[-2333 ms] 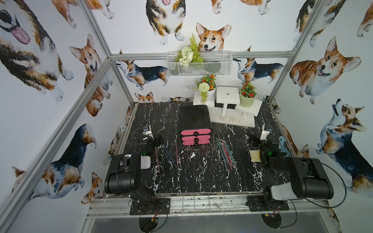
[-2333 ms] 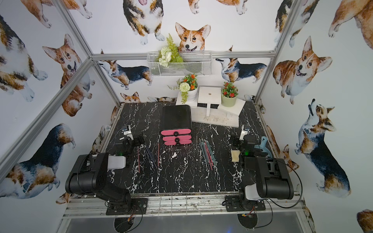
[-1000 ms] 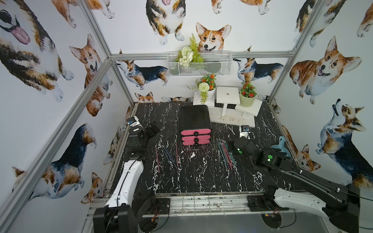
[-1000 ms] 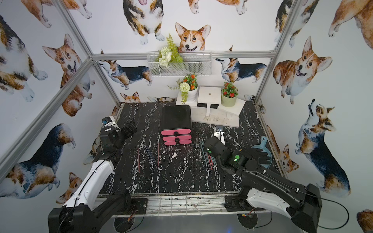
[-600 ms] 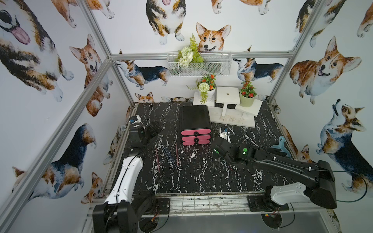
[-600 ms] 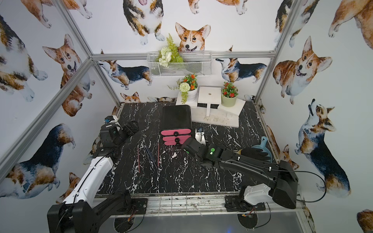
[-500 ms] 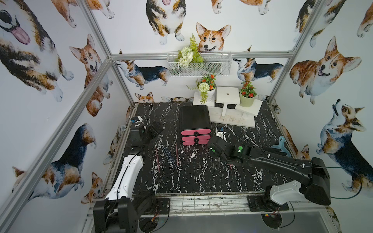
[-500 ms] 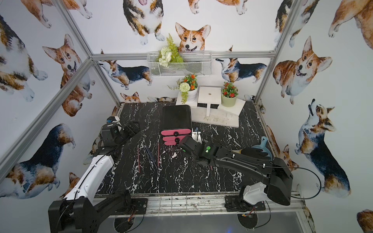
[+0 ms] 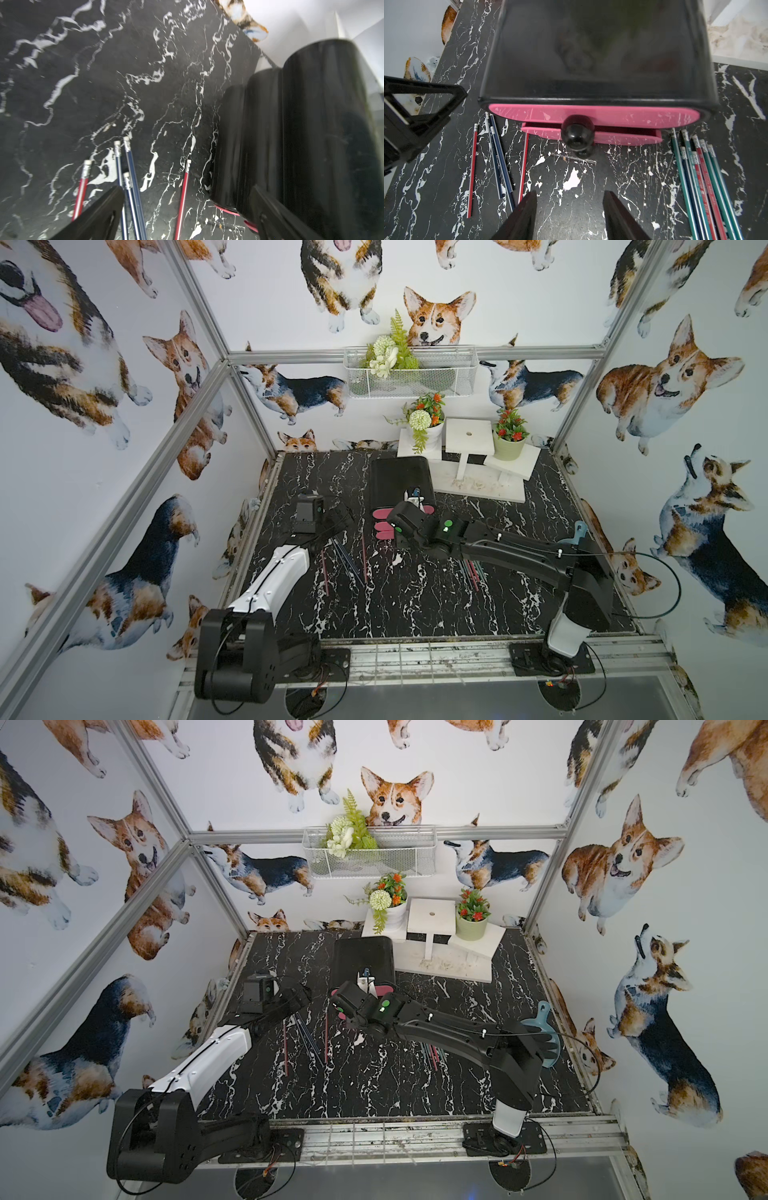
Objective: Please place the pencils in the drawer according to their color
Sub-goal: Open the drawer in the storage box.
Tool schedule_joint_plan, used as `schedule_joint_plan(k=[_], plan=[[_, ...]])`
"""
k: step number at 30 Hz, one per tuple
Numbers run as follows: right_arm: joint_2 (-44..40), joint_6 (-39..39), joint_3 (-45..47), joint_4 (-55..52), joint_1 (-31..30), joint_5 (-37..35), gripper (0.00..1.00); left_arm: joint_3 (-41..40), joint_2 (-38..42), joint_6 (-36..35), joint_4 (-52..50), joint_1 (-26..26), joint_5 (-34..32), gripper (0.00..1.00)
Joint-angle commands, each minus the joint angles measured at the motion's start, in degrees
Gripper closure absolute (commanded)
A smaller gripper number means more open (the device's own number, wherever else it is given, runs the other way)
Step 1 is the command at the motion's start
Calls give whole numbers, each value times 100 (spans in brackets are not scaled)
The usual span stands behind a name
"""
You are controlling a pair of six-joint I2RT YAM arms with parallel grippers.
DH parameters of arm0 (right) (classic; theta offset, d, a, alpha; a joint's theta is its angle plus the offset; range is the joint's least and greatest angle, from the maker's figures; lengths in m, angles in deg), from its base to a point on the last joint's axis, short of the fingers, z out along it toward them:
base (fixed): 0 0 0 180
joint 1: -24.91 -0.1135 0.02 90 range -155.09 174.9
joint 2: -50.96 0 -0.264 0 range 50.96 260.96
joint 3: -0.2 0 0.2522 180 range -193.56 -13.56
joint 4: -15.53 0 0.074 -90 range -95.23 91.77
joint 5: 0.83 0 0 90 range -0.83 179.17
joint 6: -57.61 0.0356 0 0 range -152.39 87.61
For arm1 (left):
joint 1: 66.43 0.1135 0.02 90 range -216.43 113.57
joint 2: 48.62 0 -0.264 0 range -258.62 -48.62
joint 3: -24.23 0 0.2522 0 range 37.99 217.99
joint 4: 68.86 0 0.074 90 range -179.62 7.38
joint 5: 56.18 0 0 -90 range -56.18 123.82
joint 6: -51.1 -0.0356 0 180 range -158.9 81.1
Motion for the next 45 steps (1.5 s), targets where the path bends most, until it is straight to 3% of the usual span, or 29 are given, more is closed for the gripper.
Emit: schedule_joint_plan(k=[1, 30, 45], plan=[[154, -49, -202, -150, 18, -136, 41, 73, -157, -43, 229, -157, 78, 0], [658, 39, -516, -21, 376, -409, 45, 209, -552, 49, 571, -764, 139, 0], [735, 199, -630, -108, 400, -693, 47, 69, -125, 105, 384, -775, -606, 0]])
